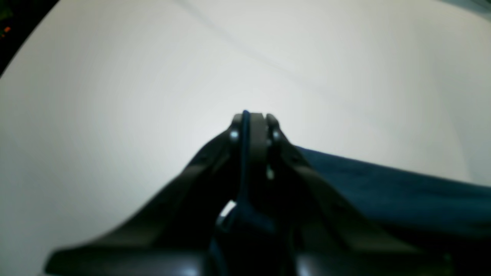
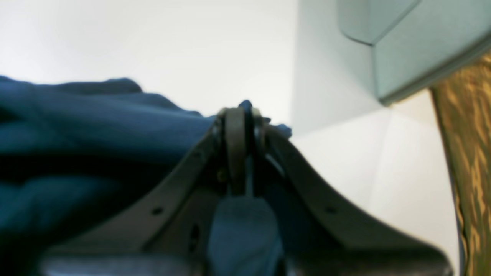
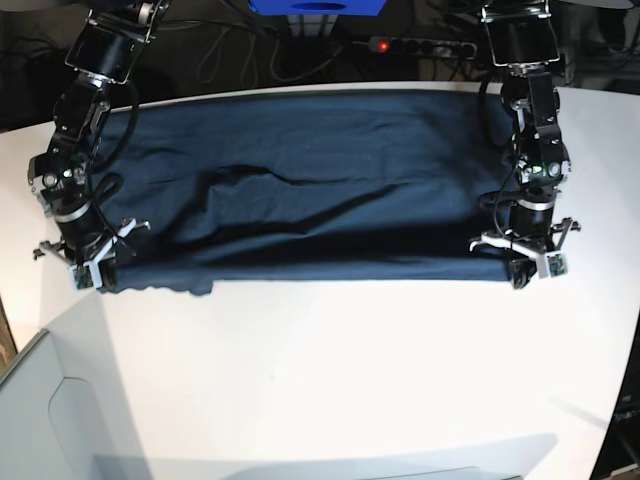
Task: Fold the T-shirt properly
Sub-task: 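Lay the hem down over the shirt near the collar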
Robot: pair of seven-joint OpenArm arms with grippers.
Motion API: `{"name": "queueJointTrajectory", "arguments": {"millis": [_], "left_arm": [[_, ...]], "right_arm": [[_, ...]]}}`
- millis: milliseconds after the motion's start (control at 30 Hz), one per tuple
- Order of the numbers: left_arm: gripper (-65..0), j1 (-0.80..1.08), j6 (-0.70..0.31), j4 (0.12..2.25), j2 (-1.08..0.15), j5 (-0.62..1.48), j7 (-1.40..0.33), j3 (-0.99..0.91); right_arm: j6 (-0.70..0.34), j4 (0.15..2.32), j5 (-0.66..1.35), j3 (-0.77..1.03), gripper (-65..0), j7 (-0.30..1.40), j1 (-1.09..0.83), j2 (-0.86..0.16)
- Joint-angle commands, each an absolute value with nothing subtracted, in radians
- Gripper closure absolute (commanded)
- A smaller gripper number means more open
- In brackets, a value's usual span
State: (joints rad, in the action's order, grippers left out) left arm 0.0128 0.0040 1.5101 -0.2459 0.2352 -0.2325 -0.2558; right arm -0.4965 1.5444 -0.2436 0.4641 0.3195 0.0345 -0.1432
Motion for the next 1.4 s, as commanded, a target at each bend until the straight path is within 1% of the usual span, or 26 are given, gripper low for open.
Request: {"name": "queueJointTrajectory", "arguments": {"millis": [0, 233, 433, 533, 800, 900, 1367], "left_arm": [[0.0, 0.016, 0.007, 1.555, -0.257, 0.24, -0.2, -0.282], [0.0, 0.114, 0.001, 1.667, -0.216, 0.242, -0.2, -0.401], [0.0, 0.163, 0.001, 1.662, -0.216, 0.242, -0.197, -0.41], [0.0, 0.177, 0.001, 1.662, -0.194, 0.24, -0.196, -0.412], [0.0, 0.213, 0.001, 1.661, -0.188, 0.24, -0.199, -0.412], [0.0, 0.223, 0.001, 1.644, -0.174, 0.24, -0.199, -0.412], [0.0, 0.237, 0.001, 1.515, -0.183, 0.24, -0.194, -0.412]], "right_arm": [[-0.503, 1.587, -0.226, 0.466, -0.2, 0.292, 0.028, -0.154], [-0.503, 1.658, -0.226, 0.463, -0.2, 0.292, -0.061, -0.154], [-0.503, 1.655, -0.226, 0.466, -0.2, 0.292, -0.082, -0.134], [-0.503, 1.669, -0.226, 0.464, -0.2, 0.289, -0.111, -0.133], [-0.503, 1.696, -0.226, 0.466, -0.2, 0.285, -0.179, -0.127], [-0.503, 1.693, -0.226, 0.466, -0.2, 0.285, -0.186, -0.125], [-0.503, 1.659, -0.228, 0.467, -0.2, 0.283, -0.196, -0.125]]}}
